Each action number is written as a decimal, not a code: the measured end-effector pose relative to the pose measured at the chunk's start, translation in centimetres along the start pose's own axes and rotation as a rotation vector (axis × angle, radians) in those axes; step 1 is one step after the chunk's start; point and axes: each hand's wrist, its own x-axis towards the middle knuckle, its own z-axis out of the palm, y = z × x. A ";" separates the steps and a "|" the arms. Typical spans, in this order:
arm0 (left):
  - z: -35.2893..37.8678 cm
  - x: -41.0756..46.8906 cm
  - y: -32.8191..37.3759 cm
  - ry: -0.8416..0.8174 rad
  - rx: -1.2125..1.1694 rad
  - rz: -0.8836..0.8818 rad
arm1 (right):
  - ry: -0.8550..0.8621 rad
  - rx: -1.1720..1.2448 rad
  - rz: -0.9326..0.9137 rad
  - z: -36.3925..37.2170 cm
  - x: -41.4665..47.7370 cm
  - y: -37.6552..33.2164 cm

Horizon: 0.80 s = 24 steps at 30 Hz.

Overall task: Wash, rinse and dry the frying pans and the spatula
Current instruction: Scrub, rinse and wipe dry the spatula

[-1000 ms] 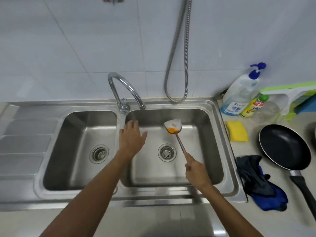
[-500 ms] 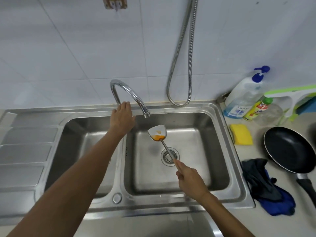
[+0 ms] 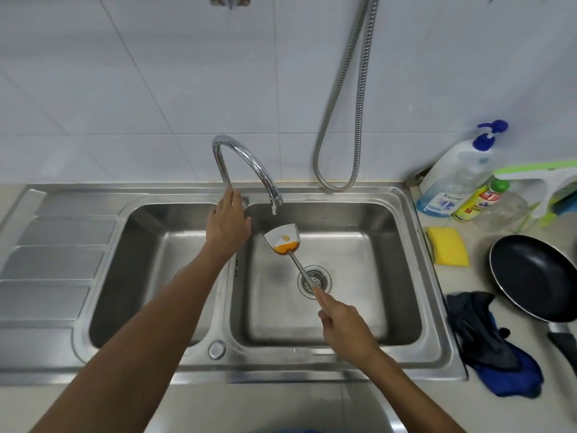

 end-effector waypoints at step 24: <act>1.1 3.3 2.4 -0.045 -0.241 -0.028 | -0.061 -0.004 0.010 0.6 0.1 -0.4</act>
